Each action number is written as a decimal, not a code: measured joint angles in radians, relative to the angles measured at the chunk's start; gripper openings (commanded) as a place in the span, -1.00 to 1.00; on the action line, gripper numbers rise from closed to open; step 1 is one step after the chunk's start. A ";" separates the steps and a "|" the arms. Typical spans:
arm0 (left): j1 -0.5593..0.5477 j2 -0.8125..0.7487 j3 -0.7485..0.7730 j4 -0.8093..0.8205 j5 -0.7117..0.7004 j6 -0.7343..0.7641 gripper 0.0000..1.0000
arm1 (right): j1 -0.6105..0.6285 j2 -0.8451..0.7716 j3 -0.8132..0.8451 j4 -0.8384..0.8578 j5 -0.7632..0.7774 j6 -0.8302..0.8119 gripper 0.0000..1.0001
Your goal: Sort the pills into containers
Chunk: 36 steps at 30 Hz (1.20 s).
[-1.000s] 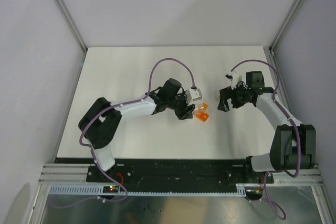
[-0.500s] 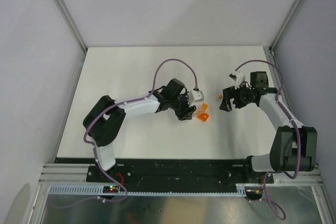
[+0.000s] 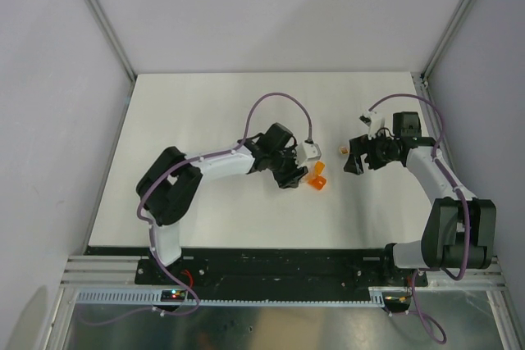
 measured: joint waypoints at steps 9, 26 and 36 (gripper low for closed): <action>-0.008 0.015 0.045 -0.054 -0.031 0.016 -1.00 | -0.006 -0.003 0.000 -0.003 -0.005 0.000 0.90; -0.026 0.050 0.116 -0.143 -0.082 0.042 -1.00 | -0.024 -0.003 0.000 -0.008 -0.026 -0.016 0.90; -0.038 0.069 0.162 -0.194 -0.105 0.064 -1.00 | -0.034 -0.003 0.000 -0.014 -0.030 -0.018 0.90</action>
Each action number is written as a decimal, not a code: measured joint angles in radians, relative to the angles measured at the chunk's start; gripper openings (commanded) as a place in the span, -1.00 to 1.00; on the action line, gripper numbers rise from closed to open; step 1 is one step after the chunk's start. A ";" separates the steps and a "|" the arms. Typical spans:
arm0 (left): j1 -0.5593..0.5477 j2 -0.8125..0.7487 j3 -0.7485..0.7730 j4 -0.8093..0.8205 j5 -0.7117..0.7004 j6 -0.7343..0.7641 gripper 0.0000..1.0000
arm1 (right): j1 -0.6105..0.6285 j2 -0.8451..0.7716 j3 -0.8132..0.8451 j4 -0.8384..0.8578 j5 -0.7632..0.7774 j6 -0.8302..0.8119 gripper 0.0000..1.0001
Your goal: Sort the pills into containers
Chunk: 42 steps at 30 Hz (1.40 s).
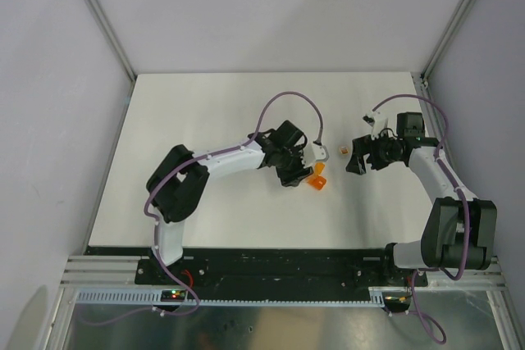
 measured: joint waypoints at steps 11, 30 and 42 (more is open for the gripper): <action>-0.006 0.014 0.041 -0.056 -0.015 0.021 -1.00 | -0.005 0.000 0.000 -0.013 -0.008 0.000 0.89; -0.022 0.046 0.131 -0.156 -0.053 0.058 -1.00 | -0.008 0.000 0.000 -0.017 -0.022 -0.004 0.90; -0.031 0.068 0.167 -0.218 -0.071 0.083 -1.00 | -0.013 0.000 0.000 -0.023 -0.023 -0.011 0.90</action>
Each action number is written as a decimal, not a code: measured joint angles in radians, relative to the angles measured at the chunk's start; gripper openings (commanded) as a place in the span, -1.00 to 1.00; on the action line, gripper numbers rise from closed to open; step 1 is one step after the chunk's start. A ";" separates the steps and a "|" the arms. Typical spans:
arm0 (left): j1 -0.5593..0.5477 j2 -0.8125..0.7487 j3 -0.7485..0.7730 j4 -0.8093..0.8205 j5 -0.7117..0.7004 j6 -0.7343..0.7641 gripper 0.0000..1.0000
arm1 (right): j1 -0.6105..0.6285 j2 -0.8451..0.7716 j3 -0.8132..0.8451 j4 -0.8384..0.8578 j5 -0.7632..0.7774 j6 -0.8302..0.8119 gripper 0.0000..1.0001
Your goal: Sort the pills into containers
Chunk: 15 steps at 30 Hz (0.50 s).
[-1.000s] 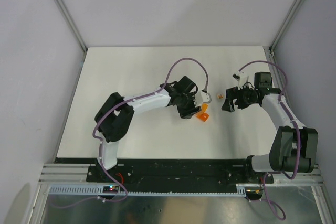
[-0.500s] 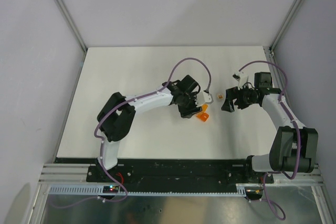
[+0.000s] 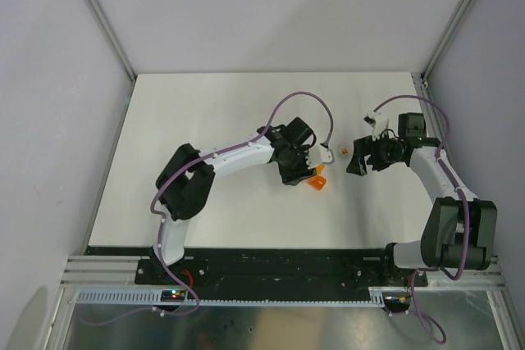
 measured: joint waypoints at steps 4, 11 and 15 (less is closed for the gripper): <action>-0.001 0.005 0.015 -0.011 -0.008 0.007 -1.00 | -0.001 0.000 0.000 -0.003 0.000 -0.003 0.90; -0.002 0.014 0.039 -0.037 -0.017 0.017 -1.00 | -0.003 0.000 0.000 -0.005 -0.004 -0.004 0.90; -0.005 0.024 0.056 -0.051 -0.024 0.025 -1.00 | -0.005 0.000 0.000 -0.005 -0.008 -0.004 0.90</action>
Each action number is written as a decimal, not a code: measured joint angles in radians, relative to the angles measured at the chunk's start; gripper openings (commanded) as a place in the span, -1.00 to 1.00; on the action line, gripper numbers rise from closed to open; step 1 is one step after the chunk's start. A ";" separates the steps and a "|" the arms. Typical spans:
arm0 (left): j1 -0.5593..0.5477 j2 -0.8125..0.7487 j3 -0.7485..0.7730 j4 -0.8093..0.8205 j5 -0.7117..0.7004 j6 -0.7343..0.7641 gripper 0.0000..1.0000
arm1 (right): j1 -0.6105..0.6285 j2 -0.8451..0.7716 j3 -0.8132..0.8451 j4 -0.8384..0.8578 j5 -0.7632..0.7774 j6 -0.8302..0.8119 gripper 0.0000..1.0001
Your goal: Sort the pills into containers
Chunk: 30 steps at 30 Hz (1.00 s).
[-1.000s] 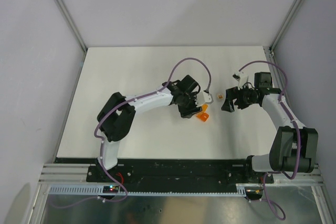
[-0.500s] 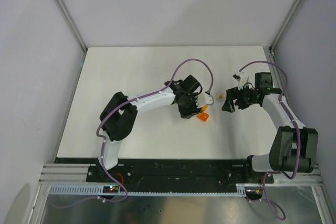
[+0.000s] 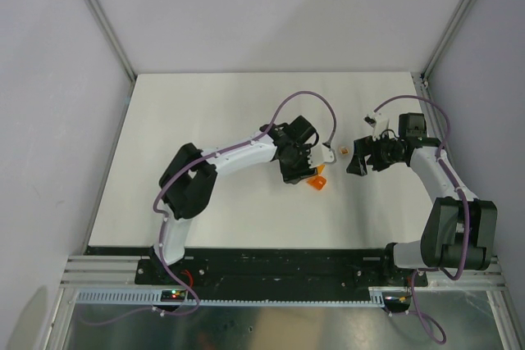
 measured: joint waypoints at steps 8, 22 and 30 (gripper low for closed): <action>-0.008 0.022 0.040 -0.034 -0.018 0.018 -1.00 | -0.001 0.000 0.000 -0.002 -0.010 -0.001 0.89; -0.020 0.054 0.087 -0.094 -0.044 0.051 -1.00 | -0.006 0.000 0.000 -0.007 -0.017 -0.002 0.90; -0.024 0.055 0.106 -0.114 -0.049 0.055 -1.00 | -0.008 0.000 0.000 -0.007 -0.018 -0.003 0.90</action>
